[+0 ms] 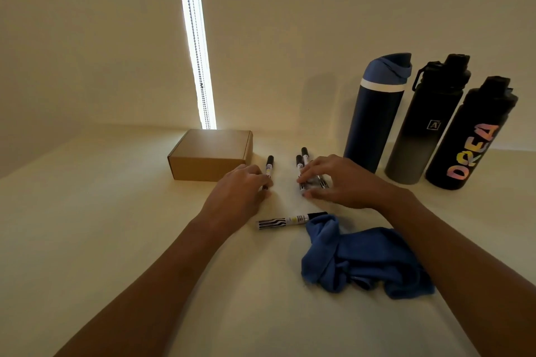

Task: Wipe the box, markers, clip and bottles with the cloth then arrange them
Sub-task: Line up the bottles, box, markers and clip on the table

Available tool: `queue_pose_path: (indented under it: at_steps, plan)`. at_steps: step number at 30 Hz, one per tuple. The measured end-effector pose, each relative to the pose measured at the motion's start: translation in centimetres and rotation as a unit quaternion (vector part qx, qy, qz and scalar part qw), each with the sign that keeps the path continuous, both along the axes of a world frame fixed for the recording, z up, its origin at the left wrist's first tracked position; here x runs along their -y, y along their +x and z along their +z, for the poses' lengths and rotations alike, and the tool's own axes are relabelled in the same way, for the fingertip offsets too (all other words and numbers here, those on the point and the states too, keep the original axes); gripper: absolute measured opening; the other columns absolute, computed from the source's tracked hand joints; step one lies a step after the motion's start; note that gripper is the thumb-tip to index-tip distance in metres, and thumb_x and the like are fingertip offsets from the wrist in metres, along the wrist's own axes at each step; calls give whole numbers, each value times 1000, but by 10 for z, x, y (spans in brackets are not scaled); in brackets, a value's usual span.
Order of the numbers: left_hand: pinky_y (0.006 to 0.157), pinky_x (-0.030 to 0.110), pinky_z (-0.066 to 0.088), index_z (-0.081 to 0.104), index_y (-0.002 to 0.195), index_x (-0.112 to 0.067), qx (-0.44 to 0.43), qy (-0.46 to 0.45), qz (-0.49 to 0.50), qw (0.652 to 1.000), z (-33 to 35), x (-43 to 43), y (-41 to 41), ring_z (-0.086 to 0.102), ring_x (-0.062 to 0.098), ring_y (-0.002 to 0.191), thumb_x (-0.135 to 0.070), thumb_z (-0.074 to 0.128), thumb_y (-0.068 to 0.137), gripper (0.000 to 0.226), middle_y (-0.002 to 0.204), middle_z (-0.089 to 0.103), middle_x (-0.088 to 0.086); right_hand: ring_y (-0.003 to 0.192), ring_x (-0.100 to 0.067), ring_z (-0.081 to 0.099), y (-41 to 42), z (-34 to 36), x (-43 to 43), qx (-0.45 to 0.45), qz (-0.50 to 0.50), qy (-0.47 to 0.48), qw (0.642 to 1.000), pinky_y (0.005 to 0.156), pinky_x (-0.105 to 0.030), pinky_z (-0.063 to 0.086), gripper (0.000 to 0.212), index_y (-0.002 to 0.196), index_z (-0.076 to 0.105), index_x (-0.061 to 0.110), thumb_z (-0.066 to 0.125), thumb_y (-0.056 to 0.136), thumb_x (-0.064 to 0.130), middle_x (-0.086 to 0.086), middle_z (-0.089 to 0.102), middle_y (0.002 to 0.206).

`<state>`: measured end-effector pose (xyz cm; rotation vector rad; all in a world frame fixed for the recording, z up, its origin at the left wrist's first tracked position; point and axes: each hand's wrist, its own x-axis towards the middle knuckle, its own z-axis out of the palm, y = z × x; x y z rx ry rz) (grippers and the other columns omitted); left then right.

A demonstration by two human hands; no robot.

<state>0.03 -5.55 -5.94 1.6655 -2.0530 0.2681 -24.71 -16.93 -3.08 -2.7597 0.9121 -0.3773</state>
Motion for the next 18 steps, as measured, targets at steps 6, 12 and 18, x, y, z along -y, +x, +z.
queue_pose_path:
  at_steps: [6, 12, 18]
  plan:
    - [87, 31, 54, 70, 128, -29, -3, -4, 1, 1000, 0, 1, 0, 60, 12, 104, -33, 67, 100, 28, 119, 68, -6, 121, 1, 51, 17, -3, -4, 46, 14, 10, 999, 101, -24, 45, 39, 121, 66, 40, 75, 84, 45, 20, 57, 132]
    - [84, 37, 56, 73, 124, -27, 5, 6, 7, 1000, 1, 2, 3, 60, 16, 102, -28, 65, 102, 24, 114, 69, -5, 103, 0, 60, 20, 0, -6, 51, 10, 12, 999, 89, -21, 53, 36, 116, 70, 35, 76, 83, 46, 18, 61, 116]
    - [85, 32, 56, 71, 127, -28, 24, -10, 28, 999, 1, -1, -1, 61, 13, 103, -29, 58, 104, 26, 114, 68, -6, 90, 3, 64, 32, -2, -6, 84, 19, 13, 996, 81, -14, 52, 36, 109, 74, 30, 80, 78, 48, 15, 67, 101]
